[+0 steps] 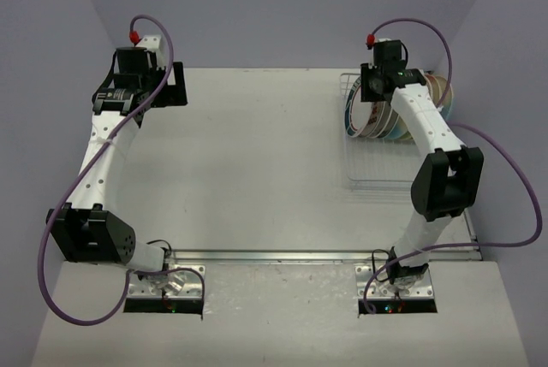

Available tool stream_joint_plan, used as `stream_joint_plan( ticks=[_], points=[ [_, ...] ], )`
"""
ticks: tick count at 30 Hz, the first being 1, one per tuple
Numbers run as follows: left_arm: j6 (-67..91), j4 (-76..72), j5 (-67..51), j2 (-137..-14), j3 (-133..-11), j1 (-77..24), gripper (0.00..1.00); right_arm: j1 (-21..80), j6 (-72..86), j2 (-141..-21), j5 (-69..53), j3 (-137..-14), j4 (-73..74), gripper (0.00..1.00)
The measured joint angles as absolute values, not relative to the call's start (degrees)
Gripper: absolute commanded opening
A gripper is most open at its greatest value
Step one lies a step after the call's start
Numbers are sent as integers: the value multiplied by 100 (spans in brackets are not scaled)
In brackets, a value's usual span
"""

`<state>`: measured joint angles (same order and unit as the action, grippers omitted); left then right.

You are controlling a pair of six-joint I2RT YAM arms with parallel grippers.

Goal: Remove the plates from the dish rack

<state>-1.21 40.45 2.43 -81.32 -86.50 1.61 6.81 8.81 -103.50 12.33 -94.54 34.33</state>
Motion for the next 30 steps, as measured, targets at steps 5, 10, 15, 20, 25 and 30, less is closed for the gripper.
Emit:
stream_joint_plan(
  ticks=[5,10,15,20,25,30],
  points=[
    [-121,4013,301,-8132,-8616,161,100,681,827,-10638,1425,-9454,3315,30],
    [-119,4000,397,-8132,-8606,161,100,681,815,-10802,1586,-9457,3281,0],
    [-119,3969,488,-8132,-8576,161,100,716,861,-10809,1809,-9541,3283,0],
    [-119,3921,497,-8132,-8576,161,100,847,544,-10804,2055,-9735,3300,0],
    [-125,3853,608,-8161,-8602,161,100,995,-113,-10683,2434,-10249,3273,0],
    [-341,3824,308,-8240,-8827,161,99,1034,-384,-10192,2465,-10632,3089,0]
  ],
)
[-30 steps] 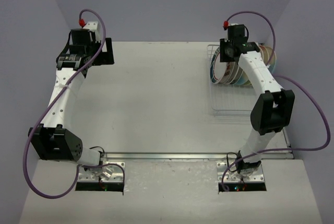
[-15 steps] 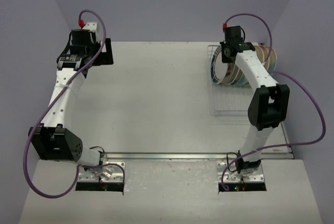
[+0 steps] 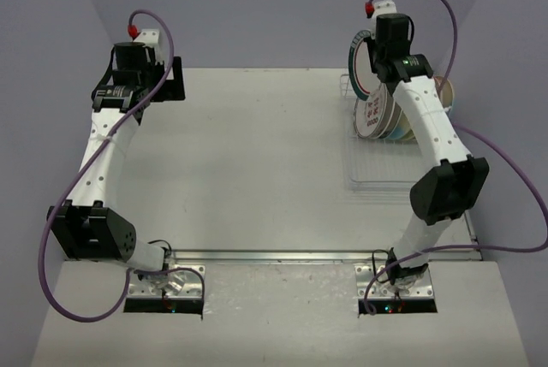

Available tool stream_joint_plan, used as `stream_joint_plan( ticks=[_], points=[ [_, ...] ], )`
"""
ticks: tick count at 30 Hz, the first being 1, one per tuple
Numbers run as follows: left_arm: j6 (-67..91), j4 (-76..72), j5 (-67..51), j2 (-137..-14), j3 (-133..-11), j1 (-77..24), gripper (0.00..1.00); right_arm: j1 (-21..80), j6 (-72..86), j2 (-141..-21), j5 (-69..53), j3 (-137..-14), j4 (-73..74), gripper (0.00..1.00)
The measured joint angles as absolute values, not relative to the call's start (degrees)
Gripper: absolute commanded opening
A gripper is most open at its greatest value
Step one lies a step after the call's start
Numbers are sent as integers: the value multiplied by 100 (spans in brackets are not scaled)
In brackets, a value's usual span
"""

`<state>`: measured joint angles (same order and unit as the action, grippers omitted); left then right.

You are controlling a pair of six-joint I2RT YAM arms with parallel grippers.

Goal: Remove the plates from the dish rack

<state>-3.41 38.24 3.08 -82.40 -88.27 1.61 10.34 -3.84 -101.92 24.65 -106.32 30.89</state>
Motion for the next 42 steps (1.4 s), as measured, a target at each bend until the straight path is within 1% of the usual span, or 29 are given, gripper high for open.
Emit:
stream_joint_plan(
  ticks=[2,7,10,14,17,19,23,25,27,28,29,30,31,32,33,34,37,42],
  points=[
    [-467,3790,-206,-8241,-8954,161,95,1033,-346,-9853,2104,-10620,3102,0],
    [-82,3329,-2638,-8238,-9020,142,81,1050,154,-8815,-67,-9973,2917,0],
    [603,2599,-3844,-8191,-8633,-16,80,1237,737,-8776,-1526,-9926,2890,0],
    [1298,1993,-4585,-8152,-8105,-536,78,1583,1425,-9118,-2720,-9921,2858,0],
    [1562,1827,-4839,-8149,-7933,-917,72,1828,1771,-9373,-3175,-9922,2859,0],
    [1695,1786,-4887,-8150,-7857,-962,58,1874,1967,-9439,-3341,-9927,2861,0],
    [1892,1659,-4867,-8149,-7807,-877,12,1887,2255,-9463,-3480,-9971,2792,0],
    [2040,1564,-4852,-8148,-7745,-810,0,1885,2314,-9460,-3501,-9998,2732,0],
    [2312,1426,-4999,-8143,-7645,-697,0,1890,2299,-9459,-3479,-9998,2676,0],
    [2462,1289,-5117,-8138,-7569,-616,0,1892,2327,-9463,-3522,-9998,2665,2],
    [2573,1181,-5199,-8135,-7498,-546,0,1903,2343,-9465,-3537,-9997,2659,15],
    [2697,1082,-5291,-8137,-7429,-463,0,1926,2362,-9465,-3532,-9996,2660,47],
    [2825,998,-5390,-8141,-7364,-383,0,1953,2403,-9465,-3517,-9996,2647,69],
    [2947,944,-5466,-8151,-7316,-281,0,1967,2476,-9465,-3474,-9996,2621,79],
    [3047,911,-5492,-8186,-7300,-146,0,1979,2535,-9464,-3426,-9995,2604,86],
    [3117,893,-5483,-8240,-7309,18,0,1988,2575,-9462,-3359,-9993,2596,88],
    [3090,1072,-5200,-8531,-7540,641,0,1934,2611,-9461,-2902,-9933,2596,89],
    [2633,1609,-3780,-9418,-8435,1486,0,1518,2535,-9456,-1947,-9595,2711,89]
  ],
)
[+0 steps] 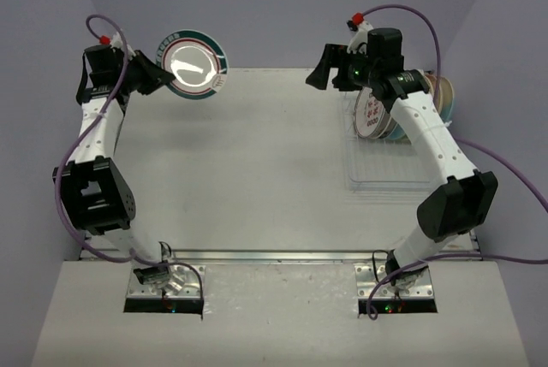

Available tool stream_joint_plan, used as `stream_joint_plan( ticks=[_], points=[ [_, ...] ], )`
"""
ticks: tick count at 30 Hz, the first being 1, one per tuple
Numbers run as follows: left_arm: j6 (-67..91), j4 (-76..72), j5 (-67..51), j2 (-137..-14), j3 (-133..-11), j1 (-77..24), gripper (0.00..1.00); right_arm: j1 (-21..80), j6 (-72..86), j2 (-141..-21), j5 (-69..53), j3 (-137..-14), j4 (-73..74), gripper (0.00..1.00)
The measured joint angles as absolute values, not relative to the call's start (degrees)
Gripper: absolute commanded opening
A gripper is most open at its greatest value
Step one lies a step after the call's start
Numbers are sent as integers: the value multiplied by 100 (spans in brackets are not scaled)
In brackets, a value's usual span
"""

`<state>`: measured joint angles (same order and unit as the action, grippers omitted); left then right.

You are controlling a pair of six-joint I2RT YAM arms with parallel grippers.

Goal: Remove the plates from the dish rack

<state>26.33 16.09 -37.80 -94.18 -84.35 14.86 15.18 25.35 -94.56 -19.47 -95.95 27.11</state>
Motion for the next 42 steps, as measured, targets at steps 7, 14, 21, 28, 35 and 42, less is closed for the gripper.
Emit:
stream_joint_plan(
  ticks=[7,14,21,28,35,42],
  points=[
    [2479,1923,-2459,-10615,-8912,1984,0,818,2420,-9395,-1386,-9226,2945,88],
    [2700,2039,-2029,-11646,-8961,2049,0,648,2160,-9046,-1199,-8977,3101,89],
    [2974,1837,-2389,-12359,-9107,2333,1,534,1809,-8927,-921,-9062,3291,89],
    [3068,1488,-2578,-12793,-9347,2681,23,444,1644,-8919,-565,-9080,3649,89],
    [3100,1392,-2628,-13092,-9365,2779,33,348,1495,-8919,-265,-9089,3775,89],
    [2956,1469,-2501,-13092,-9530,2754,53,345,1406,-8941,-110,-9135,3792,90]
  ],
)
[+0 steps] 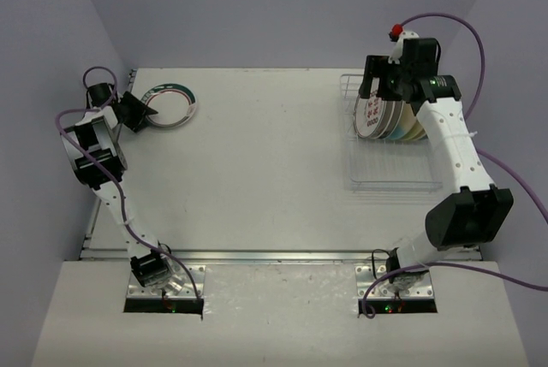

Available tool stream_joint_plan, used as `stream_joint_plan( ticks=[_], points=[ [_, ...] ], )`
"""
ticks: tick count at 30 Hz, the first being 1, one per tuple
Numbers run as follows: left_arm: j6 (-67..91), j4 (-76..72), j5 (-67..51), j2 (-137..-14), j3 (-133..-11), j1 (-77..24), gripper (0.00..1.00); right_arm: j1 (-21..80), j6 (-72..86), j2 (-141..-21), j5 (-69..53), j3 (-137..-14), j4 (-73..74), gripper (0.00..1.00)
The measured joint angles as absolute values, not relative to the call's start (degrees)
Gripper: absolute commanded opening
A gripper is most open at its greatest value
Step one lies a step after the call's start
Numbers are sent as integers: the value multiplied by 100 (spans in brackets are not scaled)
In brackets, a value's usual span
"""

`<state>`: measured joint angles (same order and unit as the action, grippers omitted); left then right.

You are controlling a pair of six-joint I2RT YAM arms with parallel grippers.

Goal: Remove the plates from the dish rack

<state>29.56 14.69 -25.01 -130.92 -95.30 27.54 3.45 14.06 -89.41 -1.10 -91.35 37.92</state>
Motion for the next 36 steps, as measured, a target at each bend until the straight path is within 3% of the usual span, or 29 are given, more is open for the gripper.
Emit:
stream_joint_plan(
  ticks=[2,4,8,13,17,21,36],
  points=[
    [2846,1525,-2416,-13040,-9536,2743,69,348,1359,-9004,35,-9230,3832,90],
    [2683,1651,-2164,-12860,-9488,2729,71,346,1305,-9077,248,-9312,3828,90],
    [2223,2080,-1490,-12289,-9343,2695,70,345,1094,-9229,609,-9398,3824,86],
    [1427,2174,-600,-11115,-8852,2485,69,344,712,-9398,764,-9413,3822,71],
    [250,1395,245,-9252,-7498,1481,69,344,462,-9567,889,-9413,3818,65],
    [-456,938,535,-8146,-6911,236,70,344,298,-9826,993,-9413,3814,55],
    [-1041,804,1307,-7845,-6652,-220,69,335,245,-10780,1128,-9714,3854,38]
  ],
)
